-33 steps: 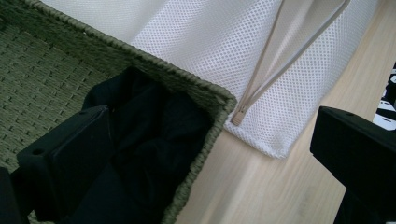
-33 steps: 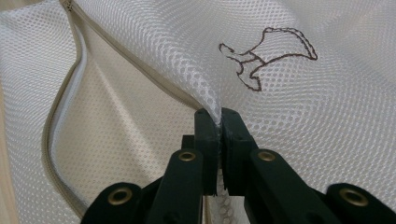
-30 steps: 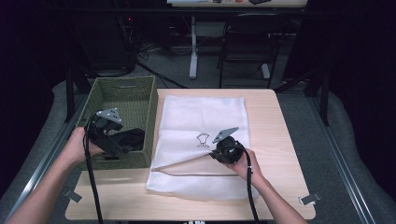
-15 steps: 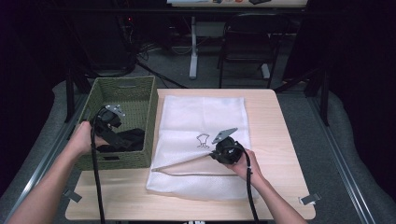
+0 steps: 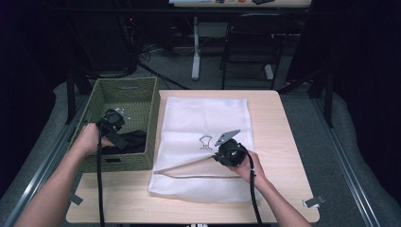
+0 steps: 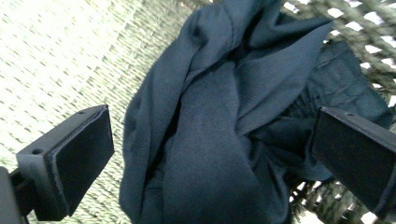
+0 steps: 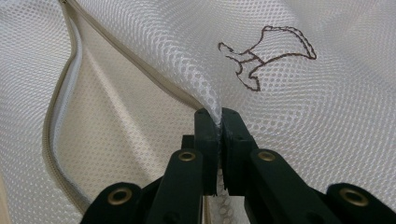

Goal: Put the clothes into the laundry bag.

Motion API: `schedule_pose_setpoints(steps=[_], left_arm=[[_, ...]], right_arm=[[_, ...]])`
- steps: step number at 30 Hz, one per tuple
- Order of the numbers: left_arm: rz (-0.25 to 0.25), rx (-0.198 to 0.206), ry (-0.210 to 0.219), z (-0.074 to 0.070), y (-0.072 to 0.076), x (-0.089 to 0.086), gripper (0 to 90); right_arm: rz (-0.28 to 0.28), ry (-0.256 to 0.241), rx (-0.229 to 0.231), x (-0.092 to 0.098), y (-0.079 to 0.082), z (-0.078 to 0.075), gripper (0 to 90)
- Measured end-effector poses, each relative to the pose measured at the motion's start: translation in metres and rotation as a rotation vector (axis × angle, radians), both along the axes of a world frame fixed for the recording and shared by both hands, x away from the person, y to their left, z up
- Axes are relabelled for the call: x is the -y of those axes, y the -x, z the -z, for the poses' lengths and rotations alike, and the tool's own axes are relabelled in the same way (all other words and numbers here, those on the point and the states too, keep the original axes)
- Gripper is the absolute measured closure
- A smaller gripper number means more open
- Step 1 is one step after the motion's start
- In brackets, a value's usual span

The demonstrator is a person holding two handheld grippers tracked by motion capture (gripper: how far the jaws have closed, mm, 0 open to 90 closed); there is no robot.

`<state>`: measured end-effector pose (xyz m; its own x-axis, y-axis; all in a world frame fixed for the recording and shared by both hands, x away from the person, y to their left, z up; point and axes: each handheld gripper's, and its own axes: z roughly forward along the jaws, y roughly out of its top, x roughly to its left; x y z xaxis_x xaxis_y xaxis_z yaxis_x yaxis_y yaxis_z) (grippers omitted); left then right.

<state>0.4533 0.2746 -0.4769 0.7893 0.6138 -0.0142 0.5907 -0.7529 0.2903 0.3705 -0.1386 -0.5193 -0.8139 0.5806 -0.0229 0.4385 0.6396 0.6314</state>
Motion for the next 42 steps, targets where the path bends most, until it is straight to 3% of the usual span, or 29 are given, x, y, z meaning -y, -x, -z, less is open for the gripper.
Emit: schedule_pose_setpoints(steps=[6, 7, 9, 10, 14, 18, 21, 27, 42], left_arm=[[-0.008, -0.092, 0.009, 0.013, -0.006, -0.003, 1.9], [-0.006, -0.108, 0.022, 0.014, -0.006, -0.004, 10.0], [-0.014, -0.117, 0.03, 0.016, -0.006, -0.005, 17.3], [-0.017, -0.119, 0.033, 0.017, -0.005, -0.005, 26.2], [-0.026, -0.106, 0.031, 0.017, -0.001, -0.006, 50.8], [-0.039, -0.091, 0.022, 0.014, 0.003, -0.005, 64.5], [-0.049, -0.091, 0.014, 0.01, 0.005, -0.004, 67.8], [-0.049, -0.05, 0.023, 0.0, 0.01, -0.006, 69.9], [-0.065, 0.029, 0.024, -0.037, 0.017, -0.008, 71.1]], right_arm=[[-0.005, 0.004, 0.005, 0.0, 0.0, 0.0, 86.9], [-0.005, 0.003, 0.005, 0.0, 0.0, -0.001, 86.9], [-0.005, 0.005, 0.005, 0.0, 0.0, 0.0, 86.9], [-0.005, 0.005, 0.004, 0.0, 0.0, 0.0, 86.9], [-0.005, 0.007, 0.007, 0.0, 0.0, -0.001, 86.9], [-0.005, 0.008, 0.008, 0.0, 0.001, -0.001, 86.9], [-0.005, 0.008, 0.009, 0.0, 0.0, -0.001, 86.9], [-0.004, 0.005, 0.011, 0.0, 0.0, -0.001, 86.9], [-0.002, 0.004, 0.018, 0.001, 0.0, -0.002, 87.0]])
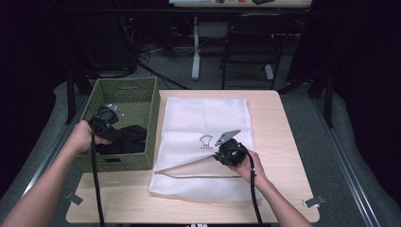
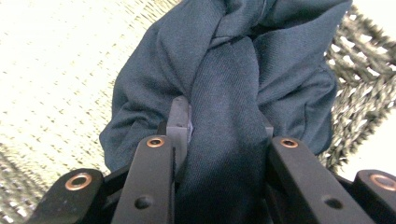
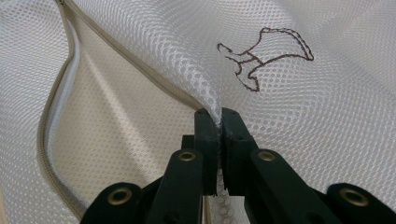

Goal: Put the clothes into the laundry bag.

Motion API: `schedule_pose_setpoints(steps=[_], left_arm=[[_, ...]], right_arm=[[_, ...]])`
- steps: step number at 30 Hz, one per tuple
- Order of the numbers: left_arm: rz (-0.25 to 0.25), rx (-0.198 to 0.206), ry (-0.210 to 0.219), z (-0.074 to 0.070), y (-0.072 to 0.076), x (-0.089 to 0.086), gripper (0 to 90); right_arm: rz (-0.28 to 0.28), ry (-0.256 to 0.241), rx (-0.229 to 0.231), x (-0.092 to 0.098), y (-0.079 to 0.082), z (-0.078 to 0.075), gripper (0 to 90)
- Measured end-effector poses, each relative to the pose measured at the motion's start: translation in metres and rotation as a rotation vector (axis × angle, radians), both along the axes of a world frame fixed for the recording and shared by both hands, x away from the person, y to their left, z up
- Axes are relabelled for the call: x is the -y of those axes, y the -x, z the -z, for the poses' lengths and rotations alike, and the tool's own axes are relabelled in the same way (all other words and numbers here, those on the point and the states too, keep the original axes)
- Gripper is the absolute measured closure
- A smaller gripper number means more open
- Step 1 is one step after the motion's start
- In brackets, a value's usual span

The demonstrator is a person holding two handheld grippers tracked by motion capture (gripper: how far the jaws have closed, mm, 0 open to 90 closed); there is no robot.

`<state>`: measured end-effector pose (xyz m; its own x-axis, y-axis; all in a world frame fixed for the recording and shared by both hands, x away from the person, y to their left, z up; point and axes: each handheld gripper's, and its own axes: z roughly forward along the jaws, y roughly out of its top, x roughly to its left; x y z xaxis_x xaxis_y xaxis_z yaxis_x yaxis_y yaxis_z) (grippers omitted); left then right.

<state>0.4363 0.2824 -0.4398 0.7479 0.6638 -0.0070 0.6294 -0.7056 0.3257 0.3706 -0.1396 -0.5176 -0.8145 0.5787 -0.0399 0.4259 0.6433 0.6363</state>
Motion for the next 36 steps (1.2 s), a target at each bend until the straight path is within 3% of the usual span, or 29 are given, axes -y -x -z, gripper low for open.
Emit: schedule_pose_setpoints(steps=[16, 36], left_arm=[[-0.052, 0.055, -0.008, -0.034, 0.0, -0.01, 71.3], [-0.044, 0.107, -0.038, -0.083, 0.002, -0.007, 71.8]], right_arm=[[0.0, -0.003, 0.002, 0.0, -0.001, -0.001, 86.9], [0.005, -0.002, 0.0, 0.0, 0.0, -0.001, 87.0]])
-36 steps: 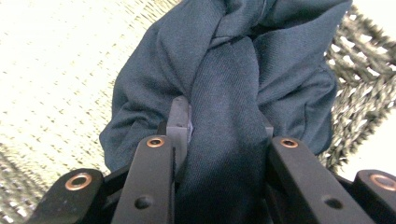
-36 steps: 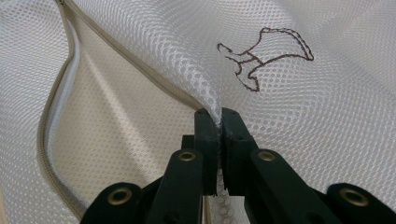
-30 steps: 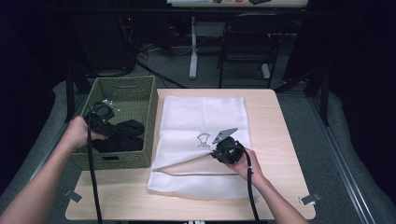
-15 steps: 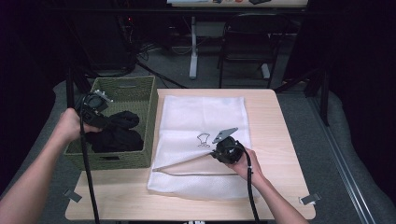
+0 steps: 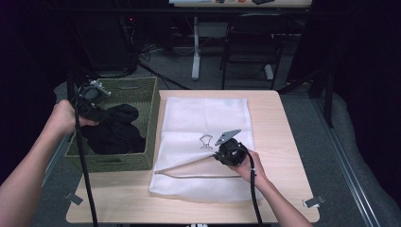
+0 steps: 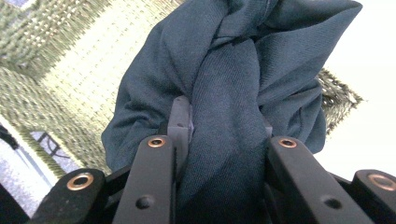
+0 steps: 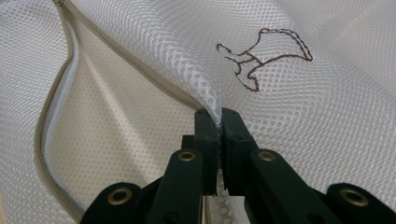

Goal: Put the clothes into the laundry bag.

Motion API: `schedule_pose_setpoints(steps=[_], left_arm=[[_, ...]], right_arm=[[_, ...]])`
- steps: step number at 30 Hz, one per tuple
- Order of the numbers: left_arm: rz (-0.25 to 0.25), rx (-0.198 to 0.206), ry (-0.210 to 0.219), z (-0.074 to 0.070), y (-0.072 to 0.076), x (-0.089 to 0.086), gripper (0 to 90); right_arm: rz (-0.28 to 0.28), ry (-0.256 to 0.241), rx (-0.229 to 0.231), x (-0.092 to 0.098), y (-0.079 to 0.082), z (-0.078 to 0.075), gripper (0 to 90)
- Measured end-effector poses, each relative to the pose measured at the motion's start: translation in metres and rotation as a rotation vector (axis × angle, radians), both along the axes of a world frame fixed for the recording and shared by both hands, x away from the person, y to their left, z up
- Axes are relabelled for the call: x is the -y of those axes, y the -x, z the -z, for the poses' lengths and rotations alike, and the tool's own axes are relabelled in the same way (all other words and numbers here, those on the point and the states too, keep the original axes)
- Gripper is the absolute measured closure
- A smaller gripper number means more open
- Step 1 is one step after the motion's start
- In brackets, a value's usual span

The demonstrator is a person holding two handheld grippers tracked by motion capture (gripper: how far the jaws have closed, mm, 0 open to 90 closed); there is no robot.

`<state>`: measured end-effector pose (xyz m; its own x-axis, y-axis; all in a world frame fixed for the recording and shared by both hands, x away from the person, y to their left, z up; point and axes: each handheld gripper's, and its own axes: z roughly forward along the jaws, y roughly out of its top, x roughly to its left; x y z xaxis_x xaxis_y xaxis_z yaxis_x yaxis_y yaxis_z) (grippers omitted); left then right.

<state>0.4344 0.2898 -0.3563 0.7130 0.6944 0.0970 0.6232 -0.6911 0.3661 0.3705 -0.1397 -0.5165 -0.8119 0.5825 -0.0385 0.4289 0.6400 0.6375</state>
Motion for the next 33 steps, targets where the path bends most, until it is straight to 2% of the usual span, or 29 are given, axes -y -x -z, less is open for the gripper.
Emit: schedule_pose_setpoints(steps=[19, 20, 24, 26, 27, 29, 33], left_arm=[[0.023, 0.034, -0.052, -0.045, 0.005, 0.01, 71.9], [0.038, 0.036, -0.064, -0.049, 0.005, 0.01, 71.9], [0.042, 0.04, -0.071, -0.058, 0.007, 0.013, 71.9], [0.046, 0.046, -0.078, -0.062, 0.008, 0.015, 71.9], [0.049, 0.044, -0.084, -0.064, 0.009, 0.015, 71.9], [0.053, 0.048, -0.078, -0.068, 0.01, 0.016, 71.9], [0.063, 0.063, -0.078, -0.079, 0.013, 0.018, 71.9]], right_arm=[[-0.004, 0.004, 0.002, 0.0, 0.0, 0.0, 86.9], [-0.006, 0.004, 0.003, 0.0, 0.0, 0.0, 86.9], [0.008, -0.001, -0.008, 0.0, 0.001, 0.0, 86.9], [-0.004, 0.0, 0.002, 0.0, 0.0, 0.0, 86.9], [0.009, -0.003, -0.01, 0.0, 0.001, 0.0, 86.9], [-0.005, -0.001, -0.002, 0.0, -0.001, 0.001, 86.9], [0.0, 0.0, -0.007, 0.0, -0.001, 0.001, 86.9]])
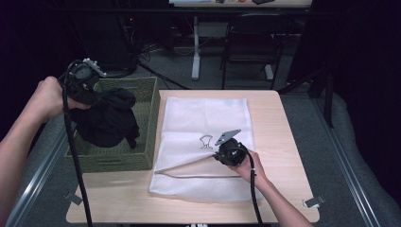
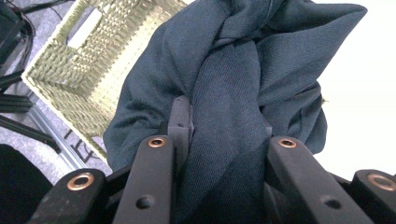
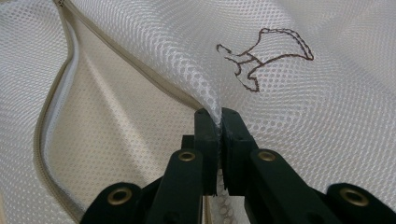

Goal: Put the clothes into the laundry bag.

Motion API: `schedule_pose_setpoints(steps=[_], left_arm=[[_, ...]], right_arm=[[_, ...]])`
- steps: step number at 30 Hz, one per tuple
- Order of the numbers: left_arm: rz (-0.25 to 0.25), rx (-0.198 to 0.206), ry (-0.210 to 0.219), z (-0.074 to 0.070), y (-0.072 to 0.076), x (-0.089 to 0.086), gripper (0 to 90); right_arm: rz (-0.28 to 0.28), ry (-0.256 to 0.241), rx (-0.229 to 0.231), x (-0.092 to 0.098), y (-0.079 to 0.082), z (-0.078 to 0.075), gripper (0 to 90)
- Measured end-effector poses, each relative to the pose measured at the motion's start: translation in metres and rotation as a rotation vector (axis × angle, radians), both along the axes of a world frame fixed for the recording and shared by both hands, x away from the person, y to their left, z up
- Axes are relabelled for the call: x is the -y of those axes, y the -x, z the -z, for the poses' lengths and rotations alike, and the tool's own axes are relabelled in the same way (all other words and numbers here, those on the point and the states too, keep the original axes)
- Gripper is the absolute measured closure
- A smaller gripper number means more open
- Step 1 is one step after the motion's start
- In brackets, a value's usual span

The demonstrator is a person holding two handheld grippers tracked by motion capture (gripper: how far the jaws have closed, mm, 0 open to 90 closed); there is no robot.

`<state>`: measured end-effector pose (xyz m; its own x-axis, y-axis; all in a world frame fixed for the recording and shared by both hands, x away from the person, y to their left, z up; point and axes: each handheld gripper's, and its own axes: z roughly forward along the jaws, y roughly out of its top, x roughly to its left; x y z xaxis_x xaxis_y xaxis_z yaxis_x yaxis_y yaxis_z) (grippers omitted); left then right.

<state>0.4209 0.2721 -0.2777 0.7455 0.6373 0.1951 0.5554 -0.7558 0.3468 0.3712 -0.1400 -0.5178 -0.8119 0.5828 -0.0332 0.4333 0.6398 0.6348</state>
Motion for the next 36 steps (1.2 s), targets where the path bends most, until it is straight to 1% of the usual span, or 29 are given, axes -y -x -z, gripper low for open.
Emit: schedule_pose_setpoints(steps=[3, 5, 6, 7, 8, 9, 11, 13, 15, 19, 21, 22, 23, 24, 28, 29, 35, 36], left_arm=[[0.01, 0.008, 0.012, -0.009, 0.004, 0.003, 71.9], [0.022, 0.017, 0.012, -0.014, 0.007, 0.006, 71.8], [0.029, 0.017, 0.021, -0.016, 0.008, 0.007, 71.8], [0.032, 0.008, 0.039, -0.019, 0.008, 0.007, 71.9], [0.027, 0.009, 0.042, -0.02, 0.008, 0.007, 71.9], [0.027, 0.015, 0.038, -0.022, 0.009, 0.007, 71.9], [0.029, 0.012, 0.032, -0.025, 0.01, 0.009, 71.8], [0.029, 0.015, 0.034, -0.028, 0.011, 0.01, 71.8], [0.028, 0.021, 0.039, -0.032, 0.012, 0.011, 71.9], [0.036, 0.033, 0.03, -0.039, 0.014, 0.013, 71.9], [0.044, 0.032, 0.026, -0.043, 0.016, 0.014, 71.9], [0.044, 0.034, 0.026, -0.044, 0.017, 0.014, 71.9], [0.046, 0.034, 0.027, -0.045, 0.017, 0.015, 71.9], [0.048, 0.036, 0.023, -0.046, 0.017, 0.015, 71.9], [0.058, 0.046, 0.027, -0.05, 0.019, 0.017, 71.9], [0.057, 0.044, 0.025, -0.052, 0.02, 0.018, 71.9], [0.071, 0.069, 0.034, -0.066, 0.027, 0.021, 71.9], [0.071, 0.067, 0.034, -0.068, 0.028, 0.022, 71.9]], right_arm=[[0.004, 0.001, -0.002, 0.0, 0.001, 0.0, 87.0], [0.009, 0.002, -0.007, -0.001, 0.001, 0.0, 86.9], [0.007, 0.002, -0.005, -0.001, 0.001, 0.0, 87.0], [0.001, 0.005, 0.0, -0.001, 0.001, 0.0, 87.0], [-0.001, 0.006, 0.004, -0.001, 0.001, 0.0, 86.9], [-0.003, 0.006, 0.005, -0.001, 0.001, -0.001, 87.0], [-0.003, 0.004, 0.007, -0.001, 0.001, -0.001, 86.9], [-0.007, 0.003, 0.014, 0.0, 0.0, 0.0, 86.9], [-0.002, 0.003, 0.007, -0.001, 0.001, 0.0, 87.0], [-0.004, 0.003, 0.008, -0.001, 0.0, 0.0, 86.9], [-0.003, 0.004, 0.007, -0.001, 0.0, 0.0, 87.0], [0.008, 0.002, -0.003, -0.001, 0.001, 0.0, 86.9], [-0.007, 0.004, 0.01, -0.001, 0.0, 0.0, 87.0], [-0.007, 0.004, 0.011, -0.001, 0.0, 0.0, 87.0], [0.0, 0.006, 0.007, -0.002, 0.001, 0.0, 86.9], [-0.002, 0.007, 0.008, -0.001, 0.0, 0.0, 87.0], [-0.002, 0.008, 0.009, -0.001, 0.0, 0.0, 87.0], [-0.002, 0.008, 0.009, -0.001, 0.0, 0.0, 87.0]])
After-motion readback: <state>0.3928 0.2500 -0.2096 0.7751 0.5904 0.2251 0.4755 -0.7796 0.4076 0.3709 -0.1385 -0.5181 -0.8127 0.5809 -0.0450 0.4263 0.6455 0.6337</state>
